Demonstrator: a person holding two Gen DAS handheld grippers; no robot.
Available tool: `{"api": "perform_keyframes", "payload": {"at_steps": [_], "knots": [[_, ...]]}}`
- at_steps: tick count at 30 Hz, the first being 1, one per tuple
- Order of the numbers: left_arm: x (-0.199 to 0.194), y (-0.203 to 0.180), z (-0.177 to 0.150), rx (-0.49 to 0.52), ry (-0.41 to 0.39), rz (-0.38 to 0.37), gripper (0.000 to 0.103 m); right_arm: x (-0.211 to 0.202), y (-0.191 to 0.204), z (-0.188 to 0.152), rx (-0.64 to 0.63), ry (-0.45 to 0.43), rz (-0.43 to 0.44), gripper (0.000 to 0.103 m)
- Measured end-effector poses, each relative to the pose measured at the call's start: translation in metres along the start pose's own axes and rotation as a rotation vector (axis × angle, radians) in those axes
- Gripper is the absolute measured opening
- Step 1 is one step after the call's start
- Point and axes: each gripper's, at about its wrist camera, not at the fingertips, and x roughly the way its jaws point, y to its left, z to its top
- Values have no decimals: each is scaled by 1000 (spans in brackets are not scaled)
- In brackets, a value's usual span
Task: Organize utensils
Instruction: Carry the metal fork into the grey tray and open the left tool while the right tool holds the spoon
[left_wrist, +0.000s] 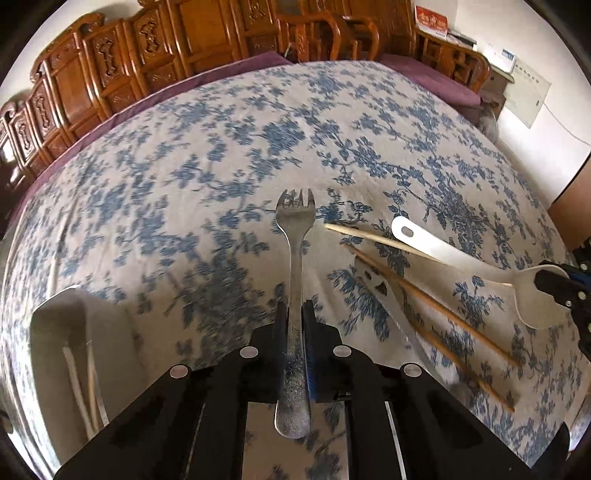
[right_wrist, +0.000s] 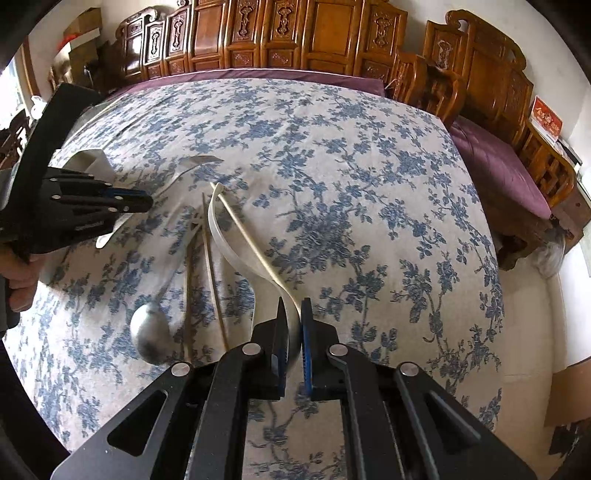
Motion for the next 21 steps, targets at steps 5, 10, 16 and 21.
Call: {"api": "perform_keyframes", "payload": {"at_steps": [5,10,16,21], "knots": [[-34,11,-9,-5,-49,-14,7,-8,13,5,-6,-12,-2,8],[-67,23,-17,-10,-90,-13,8,-18,28,10,-14,-26,0,8],[-102,47,-34,-30,-121,8,8,-27,51,21,-30,-45,2,8],[-122,67,-47,-49,-135,32,8,-34,73,30,-40,-59,17,8]]}}
